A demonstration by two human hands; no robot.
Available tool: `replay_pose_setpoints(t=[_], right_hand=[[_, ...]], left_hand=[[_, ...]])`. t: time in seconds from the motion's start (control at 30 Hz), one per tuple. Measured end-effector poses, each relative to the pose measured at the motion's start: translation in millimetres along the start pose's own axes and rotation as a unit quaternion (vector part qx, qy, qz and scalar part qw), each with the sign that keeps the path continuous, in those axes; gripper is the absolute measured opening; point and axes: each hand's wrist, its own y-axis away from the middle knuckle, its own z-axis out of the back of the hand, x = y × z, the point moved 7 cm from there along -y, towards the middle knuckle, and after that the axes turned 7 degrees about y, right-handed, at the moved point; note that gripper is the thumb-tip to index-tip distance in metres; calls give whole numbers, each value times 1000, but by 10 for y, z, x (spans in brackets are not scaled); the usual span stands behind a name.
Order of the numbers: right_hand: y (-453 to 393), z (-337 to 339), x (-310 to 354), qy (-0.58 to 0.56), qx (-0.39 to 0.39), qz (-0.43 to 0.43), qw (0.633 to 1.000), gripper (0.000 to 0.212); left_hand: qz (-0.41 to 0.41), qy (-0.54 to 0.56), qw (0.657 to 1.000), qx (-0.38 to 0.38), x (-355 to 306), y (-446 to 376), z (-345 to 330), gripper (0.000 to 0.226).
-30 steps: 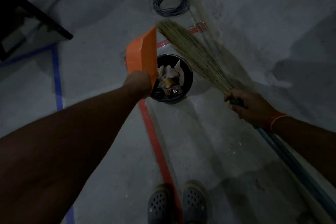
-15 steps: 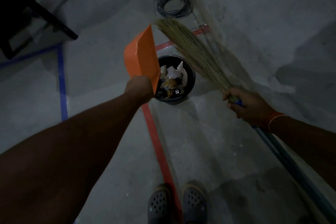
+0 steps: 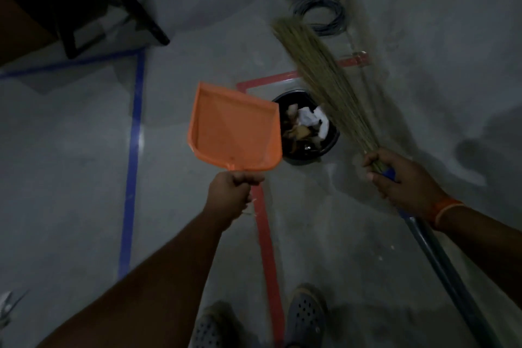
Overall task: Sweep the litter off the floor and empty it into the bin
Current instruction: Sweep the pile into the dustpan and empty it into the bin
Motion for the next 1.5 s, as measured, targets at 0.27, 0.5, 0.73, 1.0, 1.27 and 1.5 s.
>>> replay_pose_setpoints(t=[0.27, 0.5, 0.73, 1.0, 1.27, 1.5], right_hand=[[25, -1385, 980, 9, 120, 64, 991, 33], [726, -3095, 2301, 36, 249, 149, 956, 32], [1864, -4495, 3759, 77, 342, 214, 912, 16], [2958, -5788, 4980, 112, 430, 258, 858, 20], [3383, -6930, 5490, 186, 445, 266, 835, 7], [3119, -8015, 5574, 226, 378, 290, 850, 11]], left_hand=[[71, 187, 977, -75, 1156, 844, 1219, 38], [91, 273, 941, -177, 2567, 2025, 2606, 40], [115, 315, 899, -283, 3799, 3676, 3870, 41], [100, 354, 852, -373, 4756, 5165, 4904, 39], [102, 414, 796, -429, 5866, 5978, 5315, 44], [144, 435, 789, -409, 6719, 6203, 5712, 36]])
